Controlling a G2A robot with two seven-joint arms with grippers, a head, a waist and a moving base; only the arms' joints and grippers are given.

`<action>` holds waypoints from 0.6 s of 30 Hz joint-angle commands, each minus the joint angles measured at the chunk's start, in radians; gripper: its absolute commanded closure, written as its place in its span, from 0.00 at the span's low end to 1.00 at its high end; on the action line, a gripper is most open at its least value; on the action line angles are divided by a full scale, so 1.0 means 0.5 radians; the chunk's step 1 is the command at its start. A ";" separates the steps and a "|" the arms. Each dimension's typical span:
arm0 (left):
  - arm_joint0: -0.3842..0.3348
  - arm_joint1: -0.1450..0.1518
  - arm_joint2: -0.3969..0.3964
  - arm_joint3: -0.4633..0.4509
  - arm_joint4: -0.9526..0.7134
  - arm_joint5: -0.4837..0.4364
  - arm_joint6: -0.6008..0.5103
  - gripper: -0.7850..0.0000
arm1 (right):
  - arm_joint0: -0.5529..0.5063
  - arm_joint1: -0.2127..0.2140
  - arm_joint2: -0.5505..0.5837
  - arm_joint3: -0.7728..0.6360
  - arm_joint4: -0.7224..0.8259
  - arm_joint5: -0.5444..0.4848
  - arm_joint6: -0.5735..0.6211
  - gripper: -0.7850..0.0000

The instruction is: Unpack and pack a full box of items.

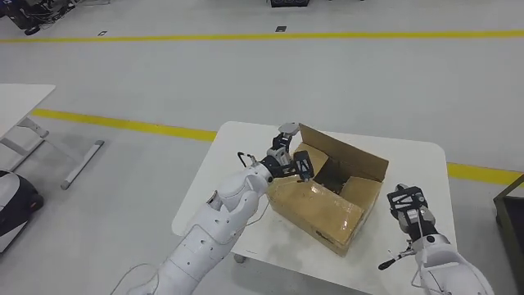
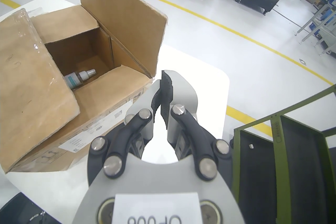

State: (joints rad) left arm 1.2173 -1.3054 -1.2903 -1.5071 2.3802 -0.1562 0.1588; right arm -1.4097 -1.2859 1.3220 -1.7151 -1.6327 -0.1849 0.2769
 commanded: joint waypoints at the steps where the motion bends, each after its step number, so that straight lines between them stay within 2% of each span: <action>1: 0.037 0.008 -0.031 -0.032 -0.012 -0.019 -0.004 0.00 | 0.095 -0.005 -0.040 0.062 -0.010 -0.035 0.029 1.00; 6: 0.099 0.020 -0.088 -0.085 -0.073 -0.052 -0.018 0.00 | 0.340 -0.028 -0.183 0.252 -0.039 -0.124 0.089 1.00; 10: 0.133 0.028 -0.111 -0.107 -0.074 -0.045 -0.026 0.00 | 0.565 -0.058 -0.323 0.507 -0.053 -0.197 0.118 1.00; 18: 0.135 0.029 -0.113 -0.106 -0.075 -0.043 -0.028 0.00 | 0.944 -0.124 -0.452 0.960 0.023 -0.116 0.123 1.00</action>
State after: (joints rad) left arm 1.2848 -1.2910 -1.3467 -1.5603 2.3428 -0.1774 0.1445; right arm -0.9562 -1.3448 1.0969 -1.2614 -1.6333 -0.2483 0.3392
